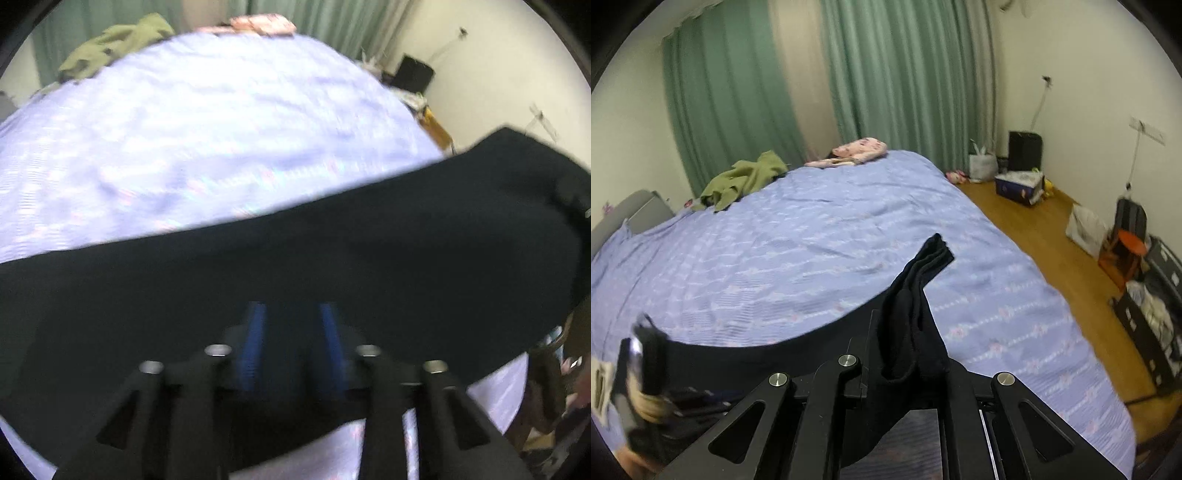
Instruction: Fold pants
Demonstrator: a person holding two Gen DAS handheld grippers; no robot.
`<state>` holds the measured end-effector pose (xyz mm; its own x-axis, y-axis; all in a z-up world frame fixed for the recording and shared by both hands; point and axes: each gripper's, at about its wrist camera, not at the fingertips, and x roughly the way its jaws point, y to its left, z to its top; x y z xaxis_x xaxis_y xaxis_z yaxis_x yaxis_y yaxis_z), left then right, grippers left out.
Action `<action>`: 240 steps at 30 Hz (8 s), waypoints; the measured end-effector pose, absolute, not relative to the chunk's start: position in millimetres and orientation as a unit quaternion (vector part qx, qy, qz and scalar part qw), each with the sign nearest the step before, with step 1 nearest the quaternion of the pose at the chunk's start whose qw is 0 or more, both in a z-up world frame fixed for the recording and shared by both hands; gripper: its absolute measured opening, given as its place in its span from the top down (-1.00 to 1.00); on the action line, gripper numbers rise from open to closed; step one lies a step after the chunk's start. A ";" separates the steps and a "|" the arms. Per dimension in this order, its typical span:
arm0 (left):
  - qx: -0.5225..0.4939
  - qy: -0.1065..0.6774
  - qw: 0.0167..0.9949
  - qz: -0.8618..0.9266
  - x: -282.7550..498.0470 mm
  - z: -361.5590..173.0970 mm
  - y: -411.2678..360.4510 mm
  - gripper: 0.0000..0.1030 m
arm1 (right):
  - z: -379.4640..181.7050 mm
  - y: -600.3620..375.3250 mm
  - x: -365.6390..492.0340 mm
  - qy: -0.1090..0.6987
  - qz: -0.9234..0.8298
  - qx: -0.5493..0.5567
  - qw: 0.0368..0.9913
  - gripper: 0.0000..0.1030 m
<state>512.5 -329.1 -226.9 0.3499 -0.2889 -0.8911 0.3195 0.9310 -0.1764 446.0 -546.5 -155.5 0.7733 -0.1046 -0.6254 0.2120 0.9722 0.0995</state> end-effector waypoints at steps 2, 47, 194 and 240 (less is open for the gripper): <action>0.016 0.535 0.828 -0.164 507.4 -201.8 -306.2 0.17 | -141.5 -526.3 449.0 0.321 -0.074 0.059 0.942 0.82; -0.119 0.542 0.832 0.000 434.8 -265.4 42.4 -0.08 | -326.0 -140.4 491.8 0.506 0.127 -0.091 0.848 0.64; 0.026 0.508 0.857 -0.090 475.6 -193.6 -225.5 -0.63 | -192.1 -443.7 404.6 0.476 0.039 0.154 0.865 -0.55; 0.017 0.559 0.827 -0.061 489.7 -261.6 -176.6 -0.62 | -288.5 -415.8 508.5 0.544 0.011 0.131 0.828 -0.14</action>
